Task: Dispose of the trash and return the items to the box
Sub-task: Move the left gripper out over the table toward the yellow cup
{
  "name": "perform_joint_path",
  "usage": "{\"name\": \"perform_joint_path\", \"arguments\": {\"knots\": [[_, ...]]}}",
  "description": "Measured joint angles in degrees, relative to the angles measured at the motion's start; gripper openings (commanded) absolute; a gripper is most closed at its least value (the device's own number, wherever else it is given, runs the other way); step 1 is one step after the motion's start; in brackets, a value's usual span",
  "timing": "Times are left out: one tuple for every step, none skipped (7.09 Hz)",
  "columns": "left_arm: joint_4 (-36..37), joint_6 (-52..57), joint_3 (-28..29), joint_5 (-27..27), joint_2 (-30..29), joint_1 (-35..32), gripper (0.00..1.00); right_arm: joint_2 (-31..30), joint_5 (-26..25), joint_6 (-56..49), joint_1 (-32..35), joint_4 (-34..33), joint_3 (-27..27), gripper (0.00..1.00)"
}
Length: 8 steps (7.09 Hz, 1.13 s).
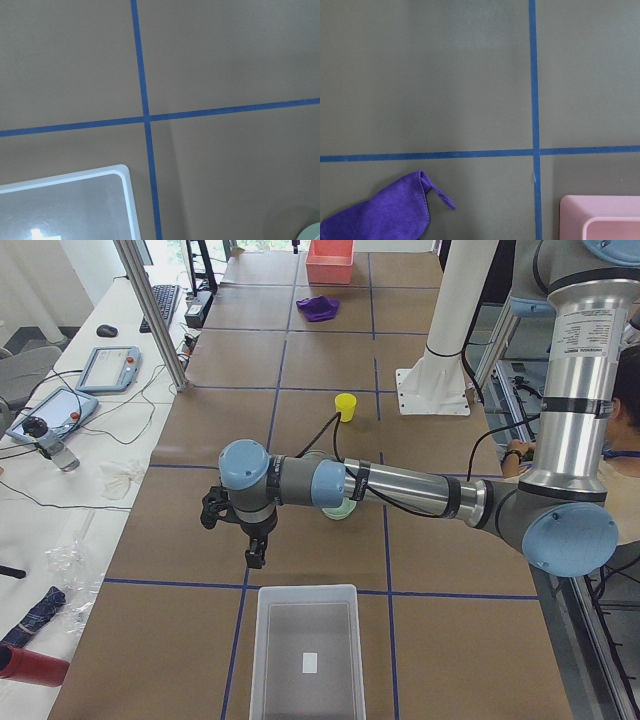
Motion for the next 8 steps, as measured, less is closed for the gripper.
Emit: {"name": "perform_joint_path", "arguments": {"knots": [[0.07, 0.70, -0.65, 0.01, -0.13, -0.20, 1.00, -0.09, 0.21, -0.02, 0.00, 0.01, 0.15, 1.00], [-0.17, 1.94, -1.89, 0.00, -0.12, -0.13, 1.00, -0.24, 0.61, -0.02, 0.00, 0.02, 0.40, 1.00], [-0.14, 2.66, -3.11, -0.04, -0.08, 0.19, 1.00, -0.34, 0.80, -0.04, 0.00, 0.02, 1.06, 1.00], [-0.26, 2.94, -3.72, -0.12, -0.04, 0.79, 1.00, -0.49, 0.84, -0.08, 0.00, 0.02, 2.06, 1.00], [-0.53, 3.02, -4.27, -0.26, -0.03, 1.55, 1.00, -0.55, 0.81, -0.12, -0.01, 0.02, 2.77, 1.00], [-1.10, 2.97, -4.59, -0.39, -0.06, 2.06, 1.00, -0.55, 0.78, -0.16, -0.05, 0.02, 3.13, 1.00], [-2.98, 2.99, -4.71, -0.57, -0.10, 2.28, 1.00, -0.58, 0.75, -0.17, -0.22, 0.02, 3.14, 1.00], [-6.57, 3.06, -4.81, -1.63, 0.25, 2.45, 1.00, -0.61, 0.62, -0.16, -0.55, 0.04, 2.79, 1.00]]}}
